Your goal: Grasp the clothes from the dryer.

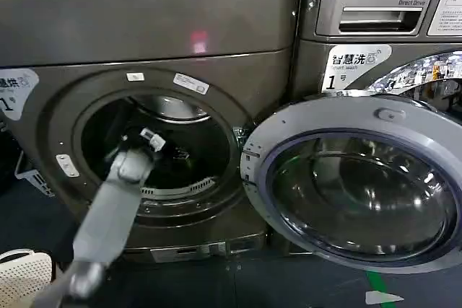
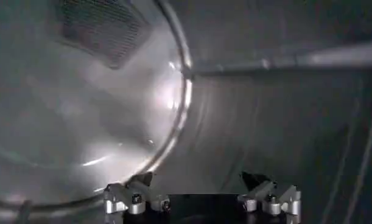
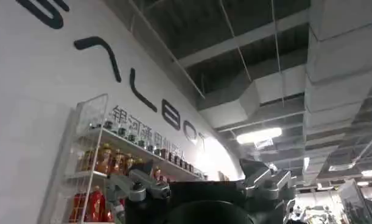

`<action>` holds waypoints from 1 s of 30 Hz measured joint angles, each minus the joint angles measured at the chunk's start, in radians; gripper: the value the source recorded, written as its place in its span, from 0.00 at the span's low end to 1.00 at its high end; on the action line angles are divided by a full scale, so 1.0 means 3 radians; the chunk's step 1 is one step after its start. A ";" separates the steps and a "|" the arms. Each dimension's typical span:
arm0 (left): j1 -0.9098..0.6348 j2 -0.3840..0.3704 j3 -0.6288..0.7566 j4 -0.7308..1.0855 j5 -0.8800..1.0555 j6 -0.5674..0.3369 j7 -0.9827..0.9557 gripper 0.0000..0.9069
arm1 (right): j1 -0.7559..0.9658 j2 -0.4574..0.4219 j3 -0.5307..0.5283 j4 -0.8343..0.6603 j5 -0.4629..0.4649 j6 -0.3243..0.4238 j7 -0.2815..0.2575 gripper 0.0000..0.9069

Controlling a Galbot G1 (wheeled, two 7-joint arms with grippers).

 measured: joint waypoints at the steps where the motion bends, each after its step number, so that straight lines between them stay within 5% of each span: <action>1: -0.0084 -0.0005 0.0083 0.0122 0.0074 -0.0074 0.0079 1.00 | -0.0001 0.0001 0.0005 -0.0004 -0.0002 0.0003 -0.0003 1.00; 11: -0.0803 -0.0175 0.0835 0.1249 0.0697 -0.0654 0.0716 1.00 | 0.0038 0.0036 -0.0021 -0.0002 -0.0011 0.0020 -0.0018 1.00; 30: -0.1039 -0.0374 0.1252 0.2103 0.0793 -0.0706 0.0707 1.00 | 0.0064 0.0061 -0.0055 0.0024 -0.0010 0.0059 -0.0068 1.00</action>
